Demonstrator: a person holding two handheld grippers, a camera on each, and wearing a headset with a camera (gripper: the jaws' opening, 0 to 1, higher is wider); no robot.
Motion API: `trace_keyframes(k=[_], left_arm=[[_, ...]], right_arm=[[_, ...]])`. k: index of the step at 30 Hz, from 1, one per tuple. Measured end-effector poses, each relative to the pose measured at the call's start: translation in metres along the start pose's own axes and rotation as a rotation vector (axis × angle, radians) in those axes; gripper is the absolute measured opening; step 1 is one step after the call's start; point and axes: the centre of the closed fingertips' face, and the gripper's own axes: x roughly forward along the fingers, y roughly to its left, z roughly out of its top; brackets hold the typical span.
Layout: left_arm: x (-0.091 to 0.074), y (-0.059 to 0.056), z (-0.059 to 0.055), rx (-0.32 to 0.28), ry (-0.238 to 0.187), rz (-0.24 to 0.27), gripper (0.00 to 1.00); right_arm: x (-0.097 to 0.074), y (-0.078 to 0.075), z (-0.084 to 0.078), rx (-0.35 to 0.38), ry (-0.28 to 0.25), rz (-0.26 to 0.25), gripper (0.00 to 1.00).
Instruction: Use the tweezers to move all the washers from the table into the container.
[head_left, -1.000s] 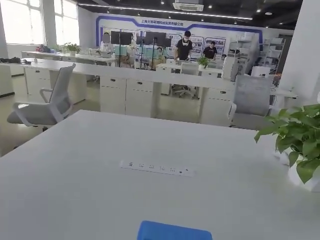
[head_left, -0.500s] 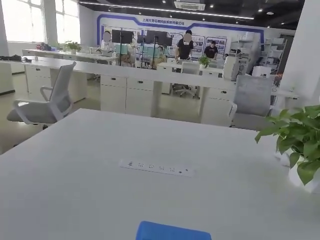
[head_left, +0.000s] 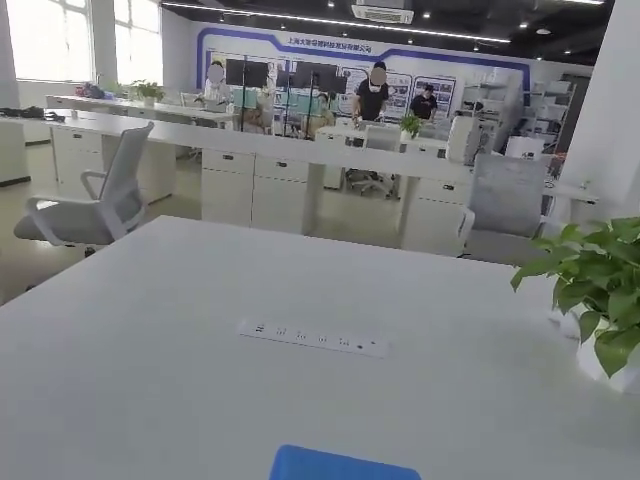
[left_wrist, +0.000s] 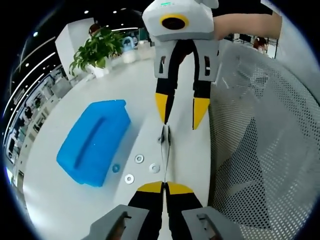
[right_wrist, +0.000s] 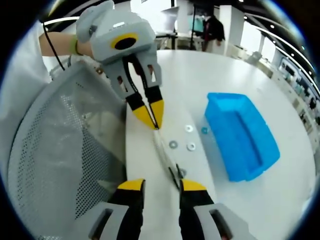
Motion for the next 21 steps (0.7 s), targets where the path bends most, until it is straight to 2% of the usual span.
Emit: trace_keyframes(k=[5,10,17,21], left_arm=[[-0.015,-0.002,0.016,-0.019,-0.05,-0.003,0.0],[-0.026,-0.006,0.031,-0.019,-0.08,-0.004,0.0],[-0.036,-0.009,0.051,0.026,-0.1,0.0,0.0],[-0.04,-0.01,0.057,0.051,-0.101,0.004,0.0]], right_arm=[[0.0,-0.002,0.005,0.005,-0.041,-0.035,0.25],[0.0,-0.005,0.008,0.003,-0.066,-0.06,0.26],[-0.005,-0.009,0.019,-0.002,-0.115,-0.083,0.29],[-0.005,-0.008,0.021,-0.016,-0.113,-0.088,0.3]])
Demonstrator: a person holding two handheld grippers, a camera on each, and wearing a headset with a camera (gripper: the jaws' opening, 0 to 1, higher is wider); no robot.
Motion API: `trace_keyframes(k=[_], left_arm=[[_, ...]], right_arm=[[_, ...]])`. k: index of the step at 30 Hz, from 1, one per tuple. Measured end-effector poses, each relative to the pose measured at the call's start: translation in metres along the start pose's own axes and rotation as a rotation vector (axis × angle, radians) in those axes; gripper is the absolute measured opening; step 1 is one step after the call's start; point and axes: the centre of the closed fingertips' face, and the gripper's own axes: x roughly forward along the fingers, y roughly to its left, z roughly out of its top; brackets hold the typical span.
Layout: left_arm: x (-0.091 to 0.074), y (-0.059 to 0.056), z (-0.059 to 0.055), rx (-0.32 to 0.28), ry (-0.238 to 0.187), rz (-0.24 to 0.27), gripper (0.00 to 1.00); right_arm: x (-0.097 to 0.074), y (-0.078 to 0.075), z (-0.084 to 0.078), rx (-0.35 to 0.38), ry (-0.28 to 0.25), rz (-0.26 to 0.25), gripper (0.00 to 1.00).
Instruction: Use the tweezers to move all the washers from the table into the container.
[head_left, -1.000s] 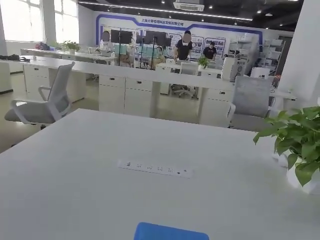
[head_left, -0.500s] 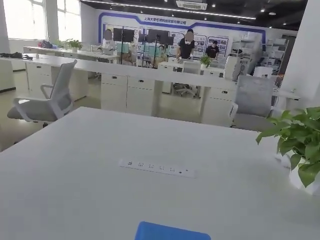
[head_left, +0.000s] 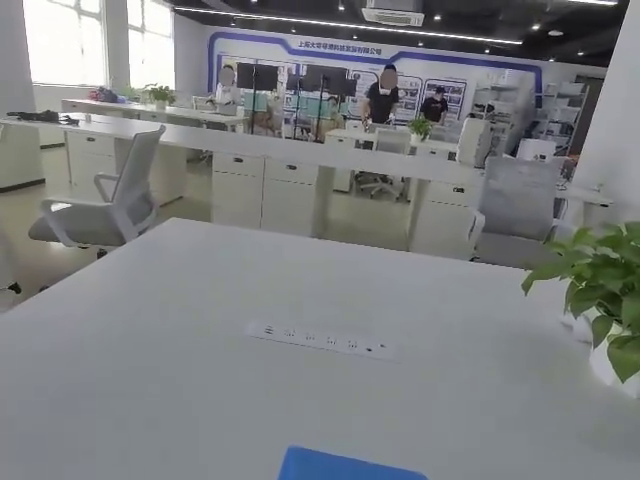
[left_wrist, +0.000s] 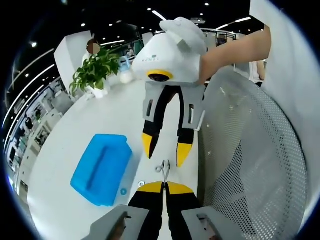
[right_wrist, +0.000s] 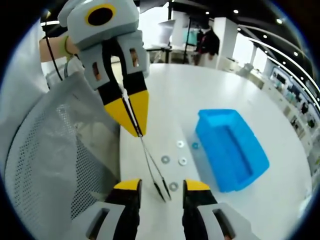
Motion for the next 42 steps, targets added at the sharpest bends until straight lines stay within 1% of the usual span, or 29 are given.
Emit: trace_keyframes(k=[5,10,13,17,22,29,32,36,38,42], left_arm=[[-0.002,-0.001,0.003,0.016,-0.003,-0.003,0.0],[-0.006,-0.003,0.005,0.046,0.009,0.002,0.0],[-0.008,-0.004,0.009,0.068,0.013,0.004,0.0],[-0.01,-0.006,0.015,0.086,0.007,0.003,0.0],[-0.012,-0.006,0.02,0.096,0.0,0.009,0.0],[-0.016,-0.012,0.019,0.101,0.003,0.009,0.0],[-0.018,-0.013,0.018,0.101,0.005,0.014,0.0],[-0.02,-0.016,0.015,0.09,0.0,0.019,0.0],[-0.021,-0.015,0.013,0.081,0.0,0.024,0.0],[-0.024,-0.014,0.01,0.086,0.012,0.032,0.0]], right_arm=[[-0.002,0.002,0.002,-0.005,-0.016,-0.009,0.3],[-0.001,0.002,0.002,-0.026,-0.01,-0.006,0.3],[0.002,0.004,0.006,-0.043,-0.013,0.005,0.29],[0.007,0.009,0.013,-0.058,-0.026,0.022,0.27],[0.015,0.02,0.014,-0.094,-0.011,0.057,0.24],[0.023,0.025,0.015,-0.109,-0.012,0.077,0.19],[0.025,0.027,0.015,-0.118,-0.011,0.089,0.16],[0.029,0.027,0.016,-0.131,-0.015,0.092,0.1],[0.031,0.027,0.017,-0.134,-0.015,0.091,0.09],[0.034,0.026,0.021,-0.132,-0.022,0.087,0.09]])
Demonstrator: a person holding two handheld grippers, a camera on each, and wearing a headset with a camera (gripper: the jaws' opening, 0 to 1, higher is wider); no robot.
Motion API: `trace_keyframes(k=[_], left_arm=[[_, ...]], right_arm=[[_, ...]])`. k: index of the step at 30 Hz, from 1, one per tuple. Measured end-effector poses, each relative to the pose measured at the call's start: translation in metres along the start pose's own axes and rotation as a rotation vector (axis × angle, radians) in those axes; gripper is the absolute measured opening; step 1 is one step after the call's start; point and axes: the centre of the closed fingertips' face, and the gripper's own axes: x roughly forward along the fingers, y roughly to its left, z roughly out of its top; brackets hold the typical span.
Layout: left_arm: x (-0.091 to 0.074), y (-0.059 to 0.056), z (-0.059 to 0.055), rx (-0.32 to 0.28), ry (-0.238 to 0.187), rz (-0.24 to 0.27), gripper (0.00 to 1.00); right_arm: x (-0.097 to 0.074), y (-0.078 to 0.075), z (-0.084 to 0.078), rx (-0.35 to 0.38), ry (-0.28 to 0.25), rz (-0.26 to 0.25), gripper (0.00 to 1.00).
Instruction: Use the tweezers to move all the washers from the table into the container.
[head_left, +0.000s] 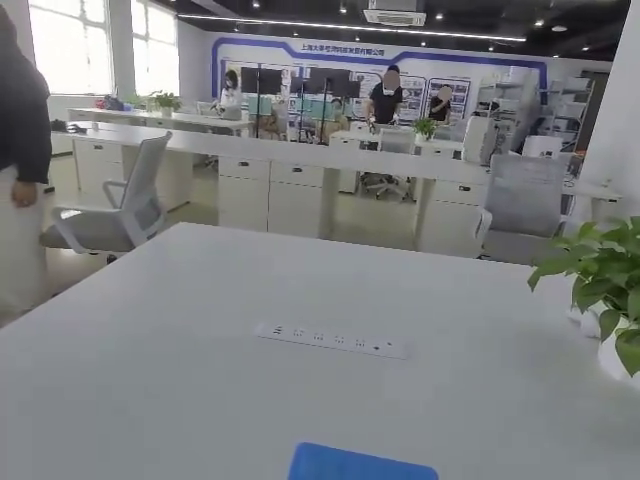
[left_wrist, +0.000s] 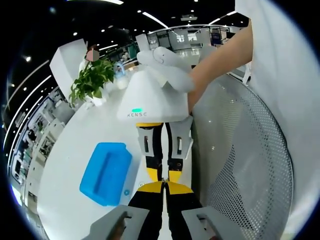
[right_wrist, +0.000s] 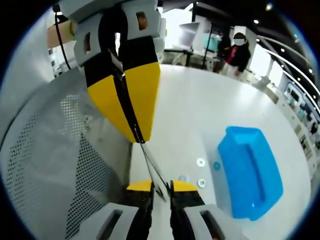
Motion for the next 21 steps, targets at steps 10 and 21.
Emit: trace_keyframes(k=[10,21], left_arm=[[-0.006,0.009,-0.003,0.03,0.034,0.029,0.0],[-0.007,0.024,-0.004,0.07,0.071,0.026,0.0]], right_arm=[[0.006,-0.011,0.012,-0.008,-0.02,-0.025,0.09],[0.012,-0.024,0.022,0.059,-0.077,-0.028,0.1]])
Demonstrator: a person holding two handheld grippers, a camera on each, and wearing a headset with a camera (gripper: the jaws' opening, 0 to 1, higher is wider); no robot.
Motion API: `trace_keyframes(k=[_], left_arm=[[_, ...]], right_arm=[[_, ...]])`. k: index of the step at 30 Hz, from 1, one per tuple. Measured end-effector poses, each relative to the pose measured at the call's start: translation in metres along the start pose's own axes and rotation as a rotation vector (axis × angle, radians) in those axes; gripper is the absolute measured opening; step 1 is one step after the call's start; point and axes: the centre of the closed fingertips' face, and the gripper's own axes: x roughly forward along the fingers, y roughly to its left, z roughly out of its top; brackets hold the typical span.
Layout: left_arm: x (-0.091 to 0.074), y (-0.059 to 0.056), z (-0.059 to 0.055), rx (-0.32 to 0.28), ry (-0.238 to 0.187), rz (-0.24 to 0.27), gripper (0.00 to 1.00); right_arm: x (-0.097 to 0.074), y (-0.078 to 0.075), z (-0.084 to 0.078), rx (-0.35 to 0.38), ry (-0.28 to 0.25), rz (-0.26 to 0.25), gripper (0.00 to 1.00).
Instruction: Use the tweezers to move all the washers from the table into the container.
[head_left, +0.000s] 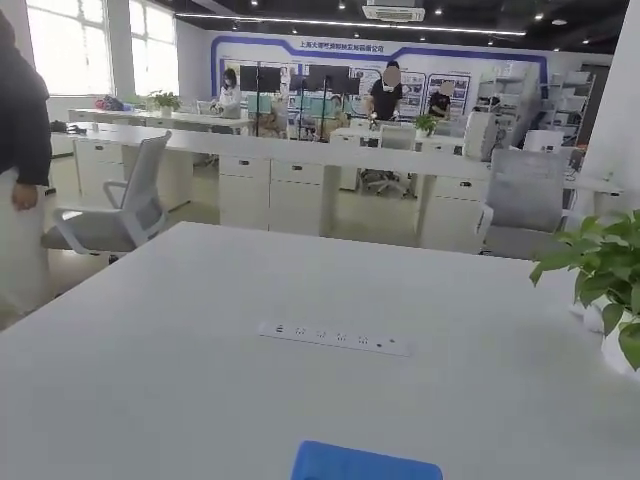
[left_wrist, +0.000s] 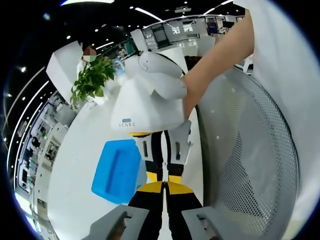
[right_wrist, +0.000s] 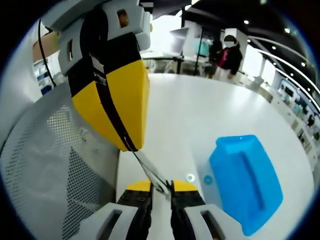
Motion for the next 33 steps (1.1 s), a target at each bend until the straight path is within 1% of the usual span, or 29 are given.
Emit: trace_keyframes(k=[5,7,17,19,20,23,28,31,33], left_arm=[[0.003,0.002,-0.001,-0.003,0.003,-0.036,0.0],[0.004,0.003,0.0,-0.008,-0.002,-0.05,0.0],[0.005,0.005,0.0,-0.017,-0.006,-0.099,0.0],[0.006,0.006,-0.003,-0.015,0.011,-0.109,0.0],[0.006,0.006,-0.001,-0.014,0.006,-0.113,0.0],[0.006,0.007,-0.002,-0.017,0.016,-0.136,0.0],[0.008,0.01,0.0,-0.018,0.022,-0.16,0.0],[0.009,0.011,0.002,-0.028,0.023,-0.187,0.0],[0.01,0.011,0.001,-0.04,0.03,-0.206,0.0]], right_arm=[[0.002,0.001,-0.001,0.018,0.0,0.004,0.1],[0.002,0.001,-0.002,0.023,-0.002,0.003,0.1],[0.002,0.0,-0.004,0.053,-0.009,0.007,0.09],[0.003,0.001,-0.005,0.061,-0.005,0.011,0.09],[0.003,0.001,-0.006,0.06,-0.004,0.012,0.09],[0.003,0.002,-0.006,0.06,-0.005,0.017,0.09],[0.003,0.001,-0.007,0.068,0.0,0.016,0.1],[0.0,0.002,-0.005,0.074,-0.001,0.02,0.11],[-0.005,0.003,0.002,0.075,-0.021,0.019,0.14]])
